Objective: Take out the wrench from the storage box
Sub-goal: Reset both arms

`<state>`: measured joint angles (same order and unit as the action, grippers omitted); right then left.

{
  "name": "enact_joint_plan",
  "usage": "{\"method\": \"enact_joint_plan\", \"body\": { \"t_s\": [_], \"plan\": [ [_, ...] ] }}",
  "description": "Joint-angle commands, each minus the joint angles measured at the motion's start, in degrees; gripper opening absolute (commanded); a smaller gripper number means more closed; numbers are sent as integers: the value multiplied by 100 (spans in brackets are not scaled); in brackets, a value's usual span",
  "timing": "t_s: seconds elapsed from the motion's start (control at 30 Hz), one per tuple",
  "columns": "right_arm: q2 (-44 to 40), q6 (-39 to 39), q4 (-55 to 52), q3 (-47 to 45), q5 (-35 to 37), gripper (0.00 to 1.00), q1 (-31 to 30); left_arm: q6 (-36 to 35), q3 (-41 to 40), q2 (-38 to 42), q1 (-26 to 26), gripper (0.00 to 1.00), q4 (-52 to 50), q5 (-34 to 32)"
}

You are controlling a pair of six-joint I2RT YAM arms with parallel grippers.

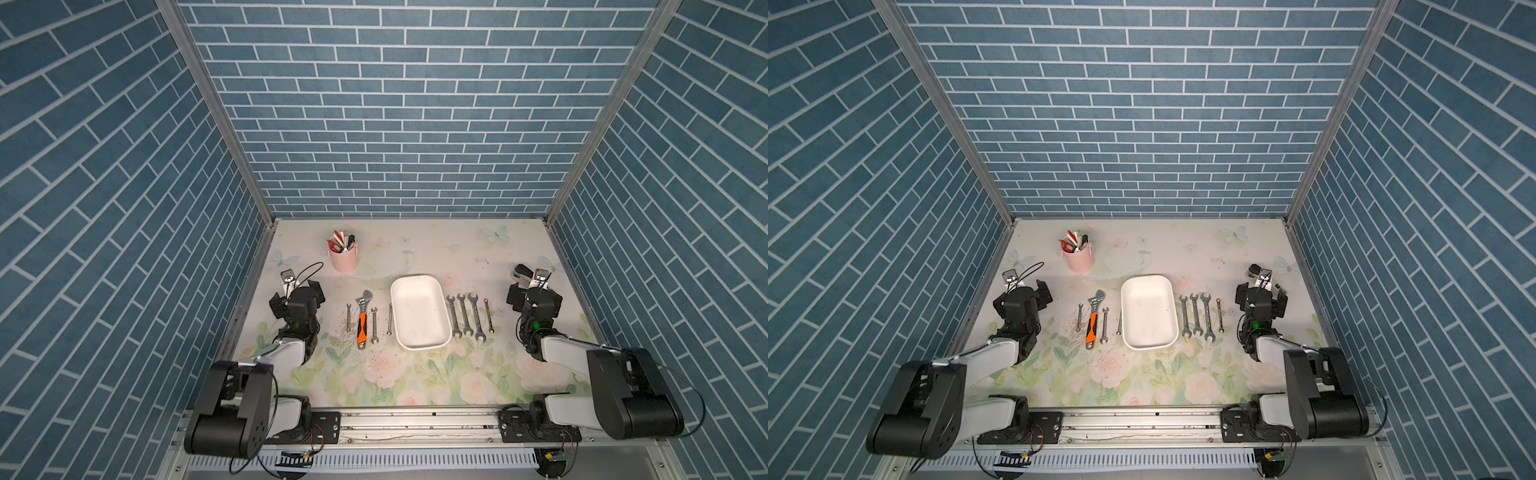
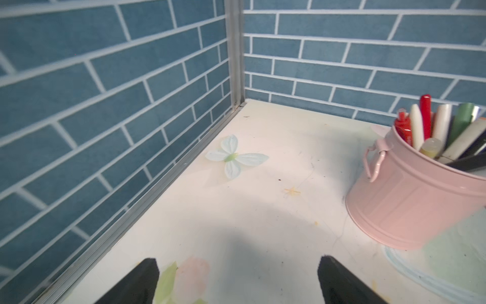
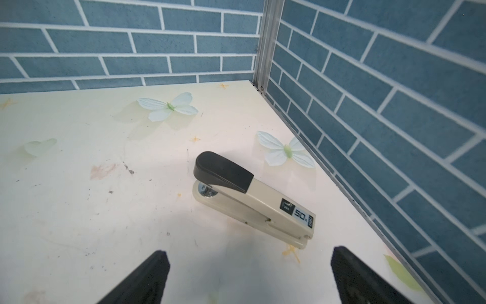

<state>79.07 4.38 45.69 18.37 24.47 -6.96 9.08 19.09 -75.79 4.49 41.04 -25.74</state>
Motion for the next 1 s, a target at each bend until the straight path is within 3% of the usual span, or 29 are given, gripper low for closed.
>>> {"method": "enact_joint_plan", "body": {
  "t_s": [0.0,0.17,0.27,0.97],
  "plan": [
    [380,-303,1533,-116,-591,100,183,-460,-109,-374,-226,100,1467,861],
    [654,-489,1804,-151,-1417,100,314,-511,-491,-795,-370,100,2586,1692],
    [814,-723,2628,-567,-2018,100,310,-721,-696,-1056,-370,100,3175,2151],
    [862,-698,2743,-570,-2166,100,375,-820,-645,-1103,-300,100,3129,2164]
  ]
}}
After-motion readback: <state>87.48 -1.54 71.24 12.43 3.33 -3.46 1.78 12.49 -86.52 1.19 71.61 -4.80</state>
